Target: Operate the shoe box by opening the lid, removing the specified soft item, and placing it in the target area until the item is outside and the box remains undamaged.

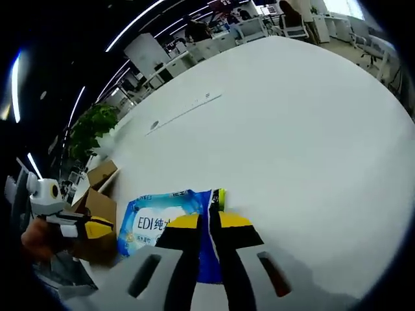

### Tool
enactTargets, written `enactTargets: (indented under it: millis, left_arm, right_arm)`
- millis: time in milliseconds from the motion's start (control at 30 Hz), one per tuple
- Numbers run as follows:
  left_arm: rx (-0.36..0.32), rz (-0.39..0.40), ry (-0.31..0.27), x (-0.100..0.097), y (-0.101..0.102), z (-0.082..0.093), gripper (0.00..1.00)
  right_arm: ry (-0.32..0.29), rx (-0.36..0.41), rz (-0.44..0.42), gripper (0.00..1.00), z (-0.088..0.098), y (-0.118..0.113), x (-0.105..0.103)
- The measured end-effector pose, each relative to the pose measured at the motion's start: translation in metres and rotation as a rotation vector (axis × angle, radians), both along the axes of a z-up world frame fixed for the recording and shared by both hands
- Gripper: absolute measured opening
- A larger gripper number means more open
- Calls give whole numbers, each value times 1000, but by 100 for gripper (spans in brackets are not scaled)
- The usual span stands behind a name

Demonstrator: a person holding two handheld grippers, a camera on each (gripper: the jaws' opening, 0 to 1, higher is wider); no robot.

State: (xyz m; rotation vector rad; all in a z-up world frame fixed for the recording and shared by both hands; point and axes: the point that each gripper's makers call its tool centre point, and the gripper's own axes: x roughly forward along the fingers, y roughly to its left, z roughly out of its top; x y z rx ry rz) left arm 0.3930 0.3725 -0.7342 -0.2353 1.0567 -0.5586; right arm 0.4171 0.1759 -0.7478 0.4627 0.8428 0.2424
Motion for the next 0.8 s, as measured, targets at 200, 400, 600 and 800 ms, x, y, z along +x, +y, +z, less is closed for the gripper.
enactTargets:
  millis: [200, 400, 600, 800]
  left_arm:
    - [-26, -5, -37, -3, 6, 12, 10]
    - [-61, 16, -65, -8, 14, 23, 10]
    - [-89, 1, -113, -16, 24, 32, 10]
    - [-101, 16, -152, -22, 47, 40, 10]
  right_arm:
    - [-6, 5, -11, 7, 6, 3, -6]
    - [-18, 10, -30, 7, 13, -1, -14]
    - [-22, 4, -36, 7, 16, -1, -21]
    - [-36, 2, -42, 7, 22, 7, -26]
